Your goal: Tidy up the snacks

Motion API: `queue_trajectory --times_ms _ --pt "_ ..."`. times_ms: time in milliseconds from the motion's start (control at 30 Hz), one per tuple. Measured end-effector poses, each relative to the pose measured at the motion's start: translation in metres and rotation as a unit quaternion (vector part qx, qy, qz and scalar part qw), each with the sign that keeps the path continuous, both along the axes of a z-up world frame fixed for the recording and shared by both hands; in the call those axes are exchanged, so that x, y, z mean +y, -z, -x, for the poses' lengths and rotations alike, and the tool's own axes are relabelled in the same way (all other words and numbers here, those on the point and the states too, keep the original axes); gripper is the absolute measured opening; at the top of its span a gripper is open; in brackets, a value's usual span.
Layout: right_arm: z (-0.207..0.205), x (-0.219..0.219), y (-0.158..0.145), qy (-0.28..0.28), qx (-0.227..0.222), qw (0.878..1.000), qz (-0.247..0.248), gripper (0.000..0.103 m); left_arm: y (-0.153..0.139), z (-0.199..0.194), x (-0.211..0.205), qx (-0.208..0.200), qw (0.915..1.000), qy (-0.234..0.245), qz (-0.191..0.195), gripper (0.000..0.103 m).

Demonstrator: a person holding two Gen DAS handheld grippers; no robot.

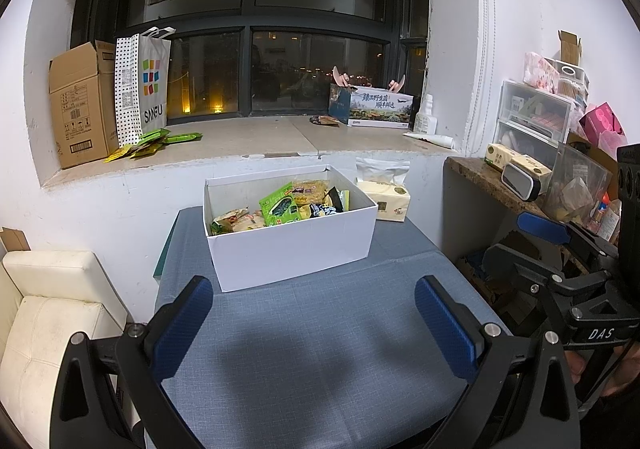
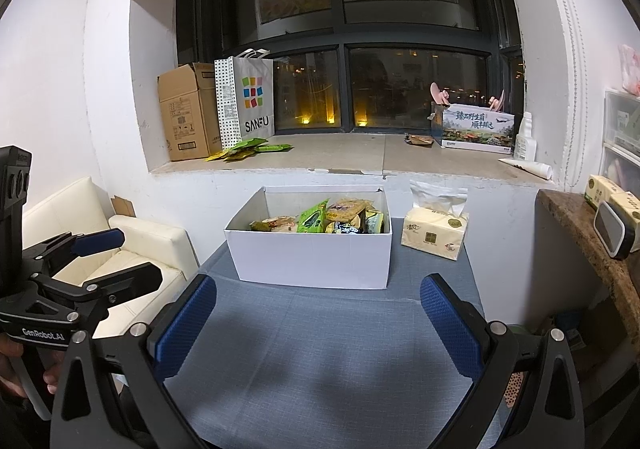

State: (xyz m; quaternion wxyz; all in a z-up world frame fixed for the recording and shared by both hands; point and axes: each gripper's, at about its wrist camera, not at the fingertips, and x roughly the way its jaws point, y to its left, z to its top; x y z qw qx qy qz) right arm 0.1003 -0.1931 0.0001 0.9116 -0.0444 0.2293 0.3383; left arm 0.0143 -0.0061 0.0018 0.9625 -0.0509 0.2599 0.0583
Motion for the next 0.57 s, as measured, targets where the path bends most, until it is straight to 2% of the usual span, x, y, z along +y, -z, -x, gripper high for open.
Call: queue_trajectory --times_ms 567 --pt "-0.0011 -0.0009 0.0001 0.0 0.0 1.0 0.001 0.103 0.0037 -0.0007 0.0024 0.003 1.0 0.002 0.004 0.103"
